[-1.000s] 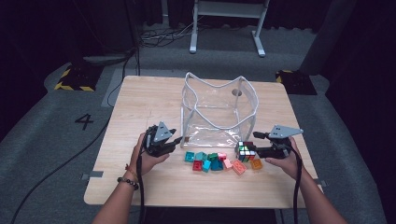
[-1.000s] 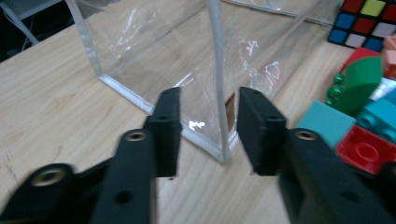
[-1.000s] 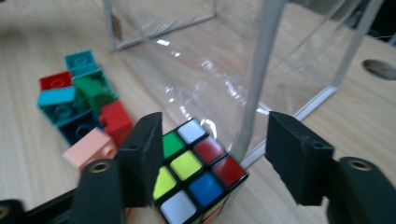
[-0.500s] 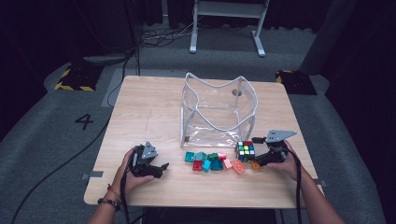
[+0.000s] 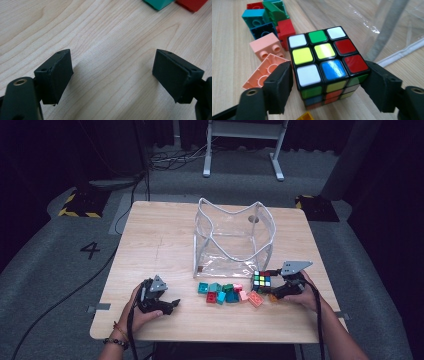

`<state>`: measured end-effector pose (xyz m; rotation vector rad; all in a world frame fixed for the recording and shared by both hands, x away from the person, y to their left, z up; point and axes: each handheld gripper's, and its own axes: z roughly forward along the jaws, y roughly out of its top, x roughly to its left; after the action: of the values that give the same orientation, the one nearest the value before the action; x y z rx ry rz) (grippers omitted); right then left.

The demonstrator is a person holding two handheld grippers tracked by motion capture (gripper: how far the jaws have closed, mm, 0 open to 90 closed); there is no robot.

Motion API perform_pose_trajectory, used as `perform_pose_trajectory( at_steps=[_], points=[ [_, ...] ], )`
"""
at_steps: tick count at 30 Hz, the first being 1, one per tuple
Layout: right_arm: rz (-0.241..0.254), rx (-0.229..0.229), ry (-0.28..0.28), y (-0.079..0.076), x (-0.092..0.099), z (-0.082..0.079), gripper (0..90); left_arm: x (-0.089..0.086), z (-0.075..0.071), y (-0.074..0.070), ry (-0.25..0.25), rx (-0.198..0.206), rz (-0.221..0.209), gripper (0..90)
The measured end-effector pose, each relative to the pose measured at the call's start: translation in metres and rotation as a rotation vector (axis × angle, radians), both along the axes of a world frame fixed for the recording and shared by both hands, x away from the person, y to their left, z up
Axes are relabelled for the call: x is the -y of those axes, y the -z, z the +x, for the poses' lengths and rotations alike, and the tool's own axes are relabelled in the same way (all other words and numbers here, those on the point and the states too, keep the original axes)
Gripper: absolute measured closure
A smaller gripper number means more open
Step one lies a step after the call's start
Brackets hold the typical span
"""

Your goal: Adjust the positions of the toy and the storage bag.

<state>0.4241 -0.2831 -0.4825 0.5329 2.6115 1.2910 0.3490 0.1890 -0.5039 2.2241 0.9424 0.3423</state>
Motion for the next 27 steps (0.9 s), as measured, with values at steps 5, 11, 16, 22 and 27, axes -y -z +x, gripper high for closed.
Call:
perform_pose_trajectory(
  at_steps=[5,11,16,22,27],
  points=[
    [-0.005,0.001,-0.052,-0.001,-0.001,-0.003,33.1,0.0,0.0,0.0,-0.003,0.001,-0.003,16.4],
    [0.004,-0.015,-0.046,0.0,-0.001,-0.003,33.0,0.0,0.0,0.0,-0.003,0.001,-0.003,16.4],
    [0.016,-0.003,-0.058,0.002,-0.006,0.002,28.6,0.0,0.0,0.0,-0.003,0.001,-0.003,16.4],
    [-0.004,-0.01,-0.055,0.004,-0.015,0.001,33.0,0.0,0.0,0.0,-0.004,0.001,-0.004,16.4],
    [-0.004,0.007,-0.059,0.003,-0.018,0.001,33.7,0.0,0.0,0.0,-0.004,0.001,-0.004,16.3]
  ],
)
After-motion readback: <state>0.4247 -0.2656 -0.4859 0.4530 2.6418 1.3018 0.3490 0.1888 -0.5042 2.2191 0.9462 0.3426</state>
